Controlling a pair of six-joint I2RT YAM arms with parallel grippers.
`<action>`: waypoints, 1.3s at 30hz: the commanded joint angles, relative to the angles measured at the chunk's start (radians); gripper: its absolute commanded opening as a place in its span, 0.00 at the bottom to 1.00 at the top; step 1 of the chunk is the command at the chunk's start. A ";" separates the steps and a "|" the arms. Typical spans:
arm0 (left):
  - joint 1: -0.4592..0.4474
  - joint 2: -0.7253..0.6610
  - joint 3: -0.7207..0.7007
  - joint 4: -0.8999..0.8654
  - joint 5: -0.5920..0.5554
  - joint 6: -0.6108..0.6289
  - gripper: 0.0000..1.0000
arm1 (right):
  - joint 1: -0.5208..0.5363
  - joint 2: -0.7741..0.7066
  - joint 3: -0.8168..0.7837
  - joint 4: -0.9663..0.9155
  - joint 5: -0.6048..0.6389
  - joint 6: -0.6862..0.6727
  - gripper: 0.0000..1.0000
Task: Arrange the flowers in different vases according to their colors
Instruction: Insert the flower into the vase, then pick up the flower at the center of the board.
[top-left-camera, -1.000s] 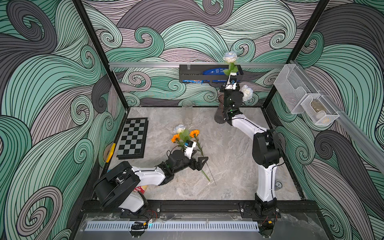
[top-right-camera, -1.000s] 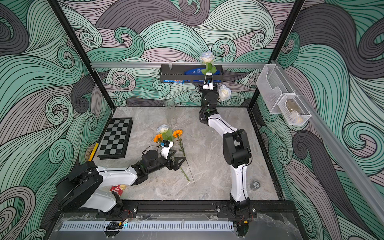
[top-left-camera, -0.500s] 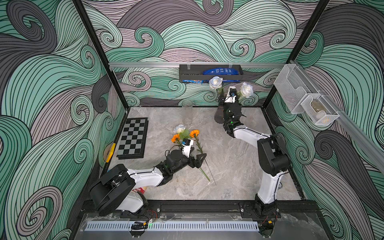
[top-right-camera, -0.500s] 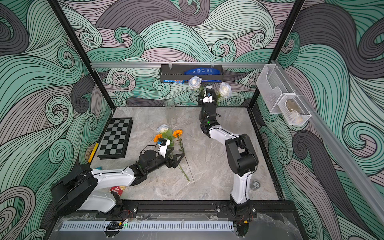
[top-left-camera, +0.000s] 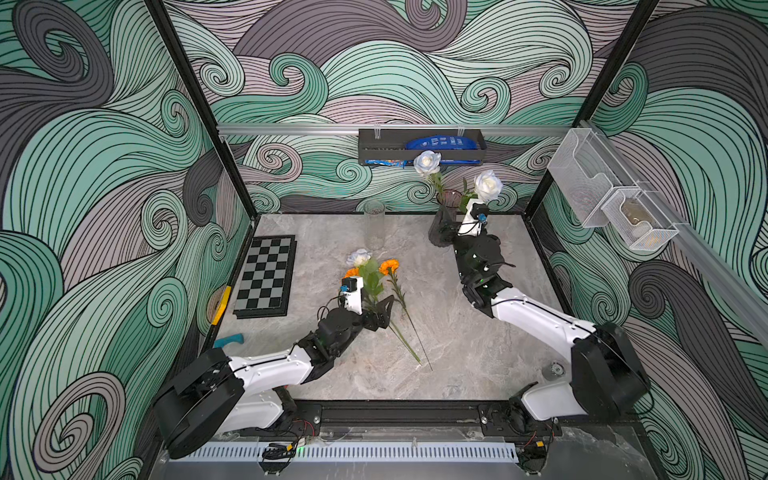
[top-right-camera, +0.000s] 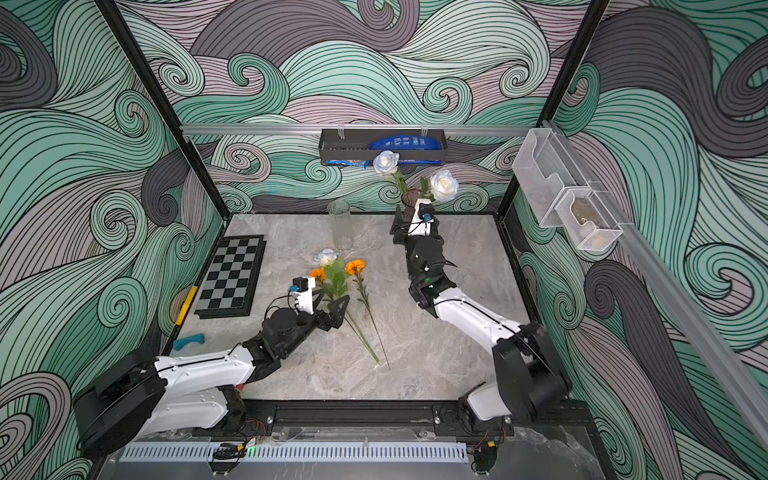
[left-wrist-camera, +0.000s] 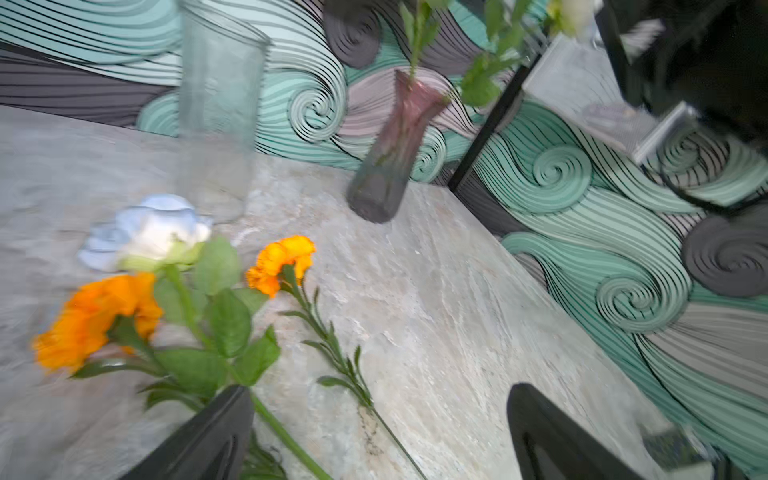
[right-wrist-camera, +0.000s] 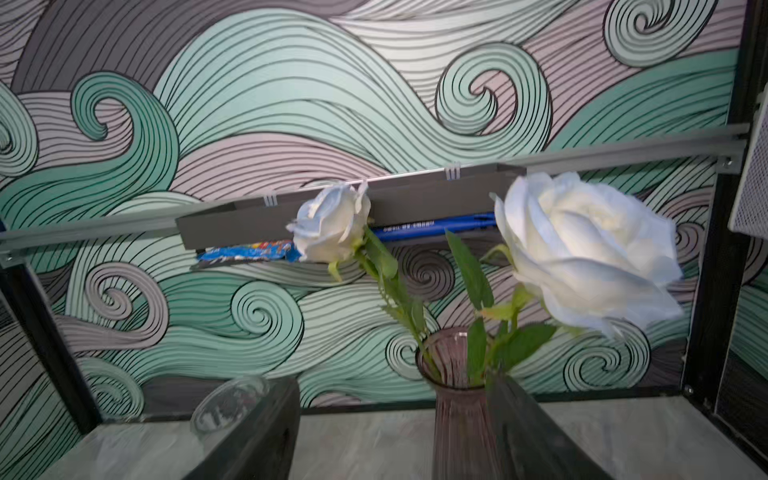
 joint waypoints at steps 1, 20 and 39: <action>0.027 0.012 0.051 -0.027 -0.165 -0.052 0.99 | 0.017 -0.067 -0.042 -0.215 -0.079 0.127 0.77; 0.339 0.045 -0.035 0.063 0.031 -0.250 0.99 | 0.111 0.282 0.111 -0.668 -0.692 0.137 0.59; 0.321 -0.047 -0.027 -0.075 -0.067 -0.258 0.98 | 0.302 0.750 0.675 -1.065 -0.284 0.084 0.54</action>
